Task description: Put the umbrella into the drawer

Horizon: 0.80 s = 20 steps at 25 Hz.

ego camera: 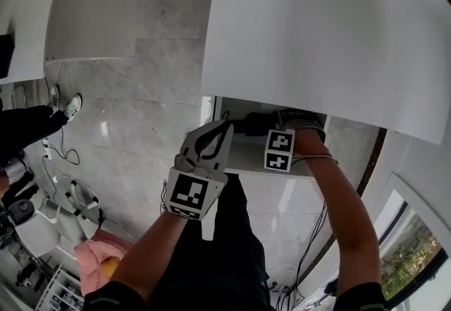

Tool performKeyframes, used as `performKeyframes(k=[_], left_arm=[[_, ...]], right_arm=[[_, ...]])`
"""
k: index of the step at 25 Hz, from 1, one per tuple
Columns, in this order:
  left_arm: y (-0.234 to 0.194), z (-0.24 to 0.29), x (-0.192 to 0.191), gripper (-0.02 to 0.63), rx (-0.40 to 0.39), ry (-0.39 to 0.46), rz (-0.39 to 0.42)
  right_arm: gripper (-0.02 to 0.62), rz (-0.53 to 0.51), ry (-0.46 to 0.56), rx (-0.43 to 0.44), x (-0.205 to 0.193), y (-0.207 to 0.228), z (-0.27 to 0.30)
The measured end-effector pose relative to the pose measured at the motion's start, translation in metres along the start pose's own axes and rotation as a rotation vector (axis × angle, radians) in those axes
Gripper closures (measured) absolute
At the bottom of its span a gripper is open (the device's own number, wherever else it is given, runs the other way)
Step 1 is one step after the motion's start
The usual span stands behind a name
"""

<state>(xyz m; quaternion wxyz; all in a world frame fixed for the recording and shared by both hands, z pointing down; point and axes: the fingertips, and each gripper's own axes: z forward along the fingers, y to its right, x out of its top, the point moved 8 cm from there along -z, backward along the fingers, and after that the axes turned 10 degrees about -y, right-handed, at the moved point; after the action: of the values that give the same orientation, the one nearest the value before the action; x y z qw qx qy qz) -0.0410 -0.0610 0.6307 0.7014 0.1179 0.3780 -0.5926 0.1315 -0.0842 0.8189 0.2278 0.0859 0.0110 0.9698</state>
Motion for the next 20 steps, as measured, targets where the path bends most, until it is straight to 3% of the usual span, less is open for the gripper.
performKeyframes(k=[5,10,18,20], left_arm=[[0.002,-0.007,0.005,0.600,-0.003,0.006,0.007],[0.005,-0.021,0.015,0.600,-0.015,0.014,0.020],[0.016,-0.054,0.039,0.600,-0.048,0.017,0.050],[0.019,-0.060,0.047,0.600,-0.061,0.026,0.062]], right_arm=[[0.351,0.041,0.026,-0.011,-0.004,0.000,-0.018],[0.384,0.148,0.070,-0.044,-0.011,-0.001,-0.054],[0.553,0.453,0.204,-0.183,-0.024,-0.004,-0.143],[0.565,0.513,0.230,-0.213,-0.027,-0.005,-0.163]])
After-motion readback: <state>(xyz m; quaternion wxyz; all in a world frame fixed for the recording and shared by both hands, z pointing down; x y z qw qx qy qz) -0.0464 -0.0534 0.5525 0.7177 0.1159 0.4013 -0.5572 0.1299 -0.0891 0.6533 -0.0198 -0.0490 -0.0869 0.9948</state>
